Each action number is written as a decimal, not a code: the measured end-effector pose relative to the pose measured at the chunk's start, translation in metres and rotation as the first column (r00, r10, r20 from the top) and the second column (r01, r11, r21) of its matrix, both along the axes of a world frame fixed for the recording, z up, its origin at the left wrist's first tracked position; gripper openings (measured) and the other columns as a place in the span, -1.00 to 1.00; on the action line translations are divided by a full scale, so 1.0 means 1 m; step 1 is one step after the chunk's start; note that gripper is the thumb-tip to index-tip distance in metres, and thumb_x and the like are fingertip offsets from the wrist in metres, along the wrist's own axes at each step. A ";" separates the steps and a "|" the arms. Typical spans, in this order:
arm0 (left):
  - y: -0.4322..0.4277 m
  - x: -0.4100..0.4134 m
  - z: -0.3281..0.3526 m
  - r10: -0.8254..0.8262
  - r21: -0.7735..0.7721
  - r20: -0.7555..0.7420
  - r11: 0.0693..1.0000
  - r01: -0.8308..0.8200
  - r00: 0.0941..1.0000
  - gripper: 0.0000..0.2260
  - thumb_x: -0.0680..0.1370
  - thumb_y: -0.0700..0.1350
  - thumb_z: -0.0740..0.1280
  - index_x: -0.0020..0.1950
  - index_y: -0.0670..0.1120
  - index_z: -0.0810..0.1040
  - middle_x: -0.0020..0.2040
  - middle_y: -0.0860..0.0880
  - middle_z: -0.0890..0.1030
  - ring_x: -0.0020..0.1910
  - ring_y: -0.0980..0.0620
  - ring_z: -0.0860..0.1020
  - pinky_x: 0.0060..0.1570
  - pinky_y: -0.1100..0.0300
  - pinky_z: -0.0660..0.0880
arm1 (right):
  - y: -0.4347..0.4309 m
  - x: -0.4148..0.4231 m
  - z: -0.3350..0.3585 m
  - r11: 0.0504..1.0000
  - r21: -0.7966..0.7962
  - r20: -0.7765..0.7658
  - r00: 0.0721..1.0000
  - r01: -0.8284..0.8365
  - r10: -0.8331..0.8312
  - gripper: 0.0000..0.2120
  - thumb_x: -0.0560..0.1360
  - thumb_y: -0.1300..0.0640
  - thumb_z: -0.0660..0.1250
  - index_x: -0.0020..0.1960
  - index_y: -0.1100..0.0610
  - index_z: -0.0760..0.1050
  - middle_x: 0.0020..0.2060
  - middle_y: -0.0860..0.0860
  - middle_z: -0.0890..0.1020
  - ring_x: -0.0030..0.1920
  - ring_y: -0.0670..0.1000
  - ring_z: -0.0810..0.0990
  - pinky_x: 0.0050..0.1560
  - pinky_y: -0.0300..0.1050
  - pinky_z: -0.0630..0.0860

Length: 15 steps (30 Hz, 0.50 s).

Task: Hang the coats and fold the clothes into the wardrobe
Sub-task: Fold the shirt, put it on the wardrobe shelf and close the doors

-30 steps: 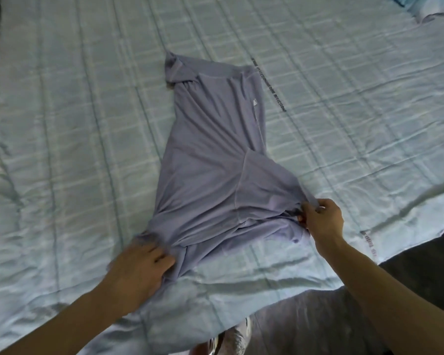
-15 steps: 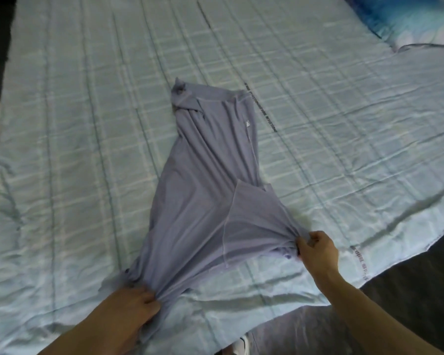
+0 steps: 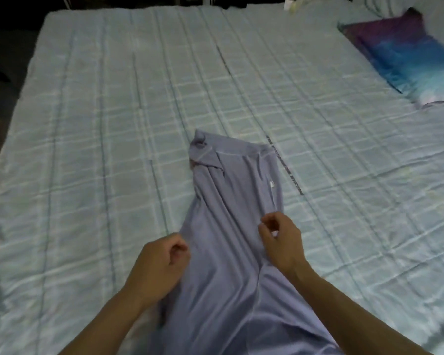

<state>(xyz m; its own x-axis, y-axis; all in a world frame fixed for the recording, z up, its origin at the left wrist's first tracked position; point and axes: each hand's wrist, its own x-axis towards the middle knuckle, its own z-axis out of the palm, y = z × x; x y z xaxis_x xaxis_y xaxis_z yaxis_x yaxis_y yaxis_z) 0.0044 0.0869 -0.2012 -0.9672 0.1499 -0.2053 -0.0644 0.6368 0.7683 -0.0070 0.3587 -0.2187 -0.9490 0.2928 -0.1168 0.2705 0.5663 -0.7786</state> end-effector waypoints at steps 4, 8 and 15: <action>-0.006 -0.062 -0.016 0.078 -0.017 -0.030 0.997 -0.078 0.997 -0.88 0.46 -0.18 0.43 -0.21 0.02 0.58 -0.31 0.13 0.64 -0.30 0.16 0.59 -0.24 0.23 0.53 | -0.026 -0.068 -0.004 0.999 -0.042 -0.017 0.999 -0.032 0.032 -0.94 0.55 0.17 0.33 0.02 0.05 0.53 -0.11 -0.04 0.61 -0.10 -0.11 0.58 -0.04 -0.28 0.48; -0.002 -0.104 -0.033 0.146 0.005 -0.005 0.989 -0.146 0.989 -0.90 0.47 -0.23 0.43 -0.15 -0.02 0.61 -0.25 0.10 0.65 -0.27 0.17 0.60 -0.19 0.31 0.49 | -0.048 -0.124 -0.007 0.995 -0.016 -0.086 0.992 -0.096 0.094 -0.89 0.53 0.26 0.32 0.01 0.10 0.55 -0.20 -0.02 0.58 -0.16 -0.08 0.54 -0.15 -0.37 0.42; 0.012 -0.159 -0.044 0.180 0.070 -0.039 0.982 -0.177 0.983 -0.91 0.50 -0.22 0.42 -0.04 -0.07 0.61 -0.11 0.02 0.64 -0.13 0.08 0.60 -0.06 0.18 0.53 | -0.071 -0.191 -0.018 0.969 0.064 -0.105 0.964 -0.239 0.244 -0.59 0.47 0.27 0.39 0.30 0.11 0.47 0.08 0.01 0.46 0.03 -0.04 0.48 0.11 -0.24 0.45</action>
